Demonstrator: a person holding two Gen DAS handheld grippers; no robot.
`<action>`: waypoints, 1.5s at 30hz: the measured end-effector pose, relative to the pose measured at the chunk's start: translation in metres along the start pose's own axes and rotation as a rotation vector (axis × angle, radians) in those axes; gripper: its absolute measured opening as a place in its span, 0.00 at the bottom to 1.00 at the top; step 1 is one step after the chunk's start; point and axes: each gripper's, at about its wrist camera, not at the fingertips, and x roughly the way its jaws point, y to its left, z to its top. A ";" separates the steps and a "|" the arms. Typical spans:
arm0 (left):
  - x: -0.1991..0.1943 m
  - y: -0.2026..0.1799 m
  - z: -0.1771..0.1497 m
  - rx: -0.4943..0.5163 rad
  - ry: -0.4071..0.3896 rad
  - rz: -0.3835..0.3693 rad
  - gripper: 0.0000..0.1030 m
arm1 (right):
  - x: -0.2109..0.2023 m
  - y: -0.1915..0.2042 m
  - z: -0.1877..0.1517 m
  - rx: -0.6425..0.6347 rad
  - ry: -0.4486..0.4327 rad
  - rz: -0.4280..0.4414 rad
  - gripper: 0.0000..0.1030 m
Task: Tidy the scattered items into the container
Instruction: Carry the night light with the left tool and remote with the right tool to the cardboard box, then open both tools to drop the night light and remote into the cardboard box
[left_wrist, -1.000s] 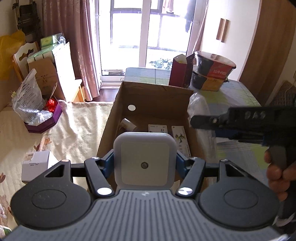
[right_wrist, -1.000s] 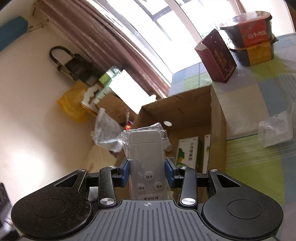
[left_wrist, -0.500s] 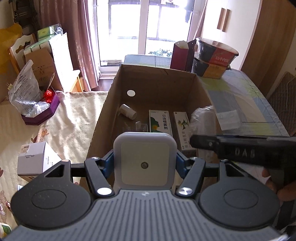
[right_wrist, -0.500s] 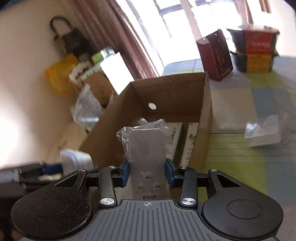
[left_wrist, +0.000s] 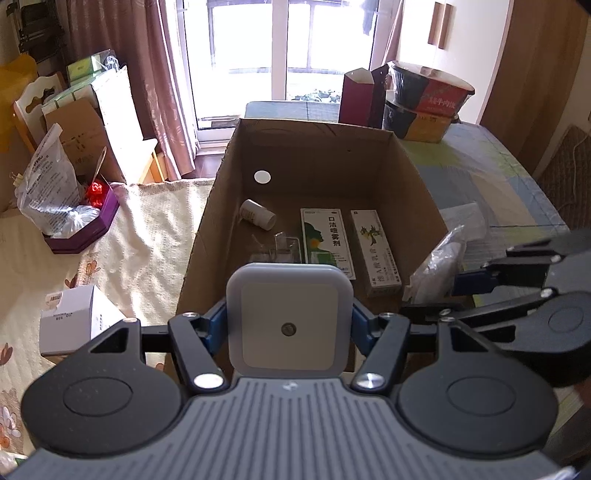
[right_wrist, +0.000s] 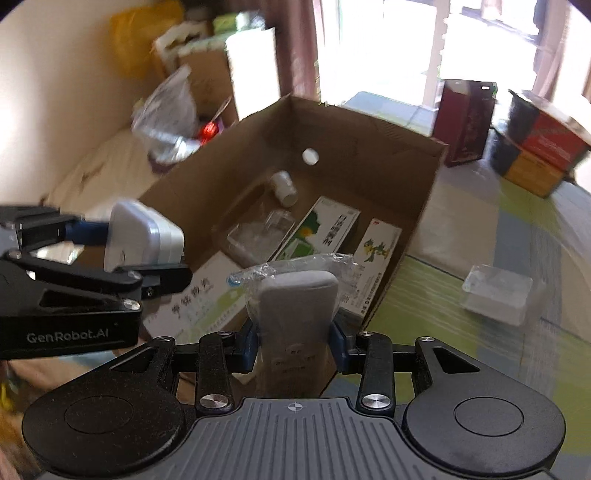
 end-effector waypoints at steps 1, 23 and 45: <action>0.001 0.000 0.000 0.003 0.003 0.003 0.59 | 0.002 0.002 0.001 -0.023 0.016 -0.003 0.41; 0.033 0.003 0.001 0.001 0.085 0.027 0.59 | 0.020 0.001 0.012 -0.378 -0.057 -0.100 0.93; 0.044 -0.012 0.001 0.095 0.158 0.113 0.86 | 0.009 -0.011 0.000 -0.354 -0.051 -0.029 0.94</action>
